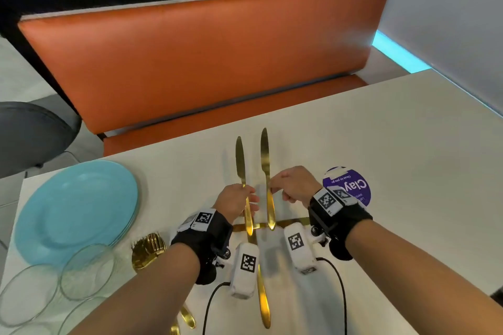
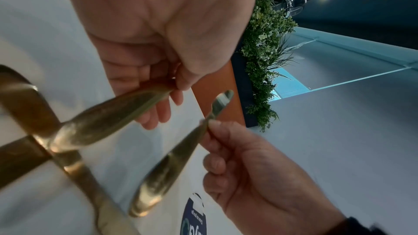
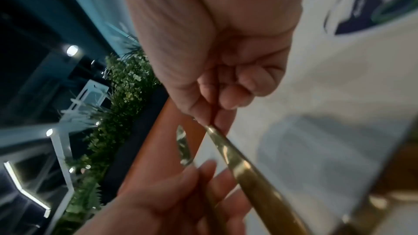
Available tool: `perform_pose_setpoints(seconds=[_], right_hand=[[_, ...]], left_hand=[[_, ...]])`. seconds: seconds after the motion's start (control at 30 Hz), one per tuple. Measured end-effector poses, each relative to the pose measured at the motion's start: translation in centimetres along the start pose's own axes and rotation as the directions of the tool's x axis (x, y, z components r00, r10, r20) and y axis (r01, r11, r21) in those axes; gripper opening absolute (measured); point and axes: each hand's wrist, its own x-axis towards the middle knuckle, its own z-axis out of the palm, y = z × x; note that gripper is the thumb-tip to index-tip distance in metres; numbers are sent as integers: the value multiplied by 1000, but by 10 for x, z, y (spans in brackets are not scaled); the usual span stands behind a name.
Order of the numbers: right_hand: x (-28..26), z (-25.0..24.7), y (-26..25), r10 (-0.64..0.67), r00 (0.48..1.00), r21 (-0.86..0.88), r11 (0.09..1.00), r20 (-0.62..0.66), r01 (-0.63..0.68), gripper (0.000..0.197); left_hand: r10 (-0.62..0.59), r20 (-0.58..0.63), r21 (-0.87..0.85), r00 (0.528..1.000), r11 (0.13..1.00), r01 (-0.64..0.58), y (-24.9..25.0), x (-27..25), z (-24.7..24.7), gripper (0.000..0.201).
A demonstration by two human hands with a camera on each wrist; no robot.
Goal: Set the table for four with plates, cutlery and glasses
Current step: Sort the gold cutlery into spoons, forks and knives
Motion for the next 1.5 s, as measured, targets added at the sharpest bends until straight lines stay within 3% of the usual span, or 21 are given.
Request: perform_pose_setpoints(seconds=[0.07, 0.13, 0.4, 0.6, 0.67, 0.73, 0.87, 0.97, 1.2, 1.37, 1.5], right_hand=[[-12, 14, 0, 19, 997, 101, 995, 69, -26, 12], [-18, 26, 3, 18, 996, 93, 995, 83, -26, 15], [-44, 54, 11, 26, 998, 12, 1000, -65, -26, 17], [-50, 63, 23, 77, 989, -164, 982, -128, -98, 25], [-49, 64, 35, 135, 980, -302, 937, -147, -174, 26], [-45, 66, 49, 205, 966, -335, 909, -157, -247, 21], [-42, 71, 59, 165, 975, -495, 842, -147, -217, 23], [-42, 77, 50, 106, 984, -532, 830, -143, -167, 35], [-29, 81, 50, 39, 998, -820, 568, -52, -64, 27], [-26, 81, 50, 9, 996, -844, 531, -86, -78, 25], [-27, 83, 52, 8, 992, -826, 554, -122, -106, 33]], left_hand=[[27, 36, 51, 999, 998, -29, -2, -5, 2, 21], [31, 45, 75, 999, 997, -34, -3, -10, 3, 27], [1, 105, 30, 995, 1000, -4, -13, -38, 4, 30], [38, 59, 205, 998, 977, -49, -26, -45, -9, 24], [50, -13, 168, 999, 985, -47, -30, -46, -16, 23], [42, -82, 113, 996, 993, -33, -35, -46, -23, 23], [5, -130, 69, 991, 998, 4, -38, -49, -34, 23], [-8, -129, 73, 992, 997, 18, -41, -50, -41, 24], [-3, -121, 115, 993, 993, 17, -49, -44, -57, 24], [7, -99, 154, 995, 988, 9, -49, -40, -61, 24], [5, -64, 194, 998, 981, 8, -47, -36, -60, 23]])
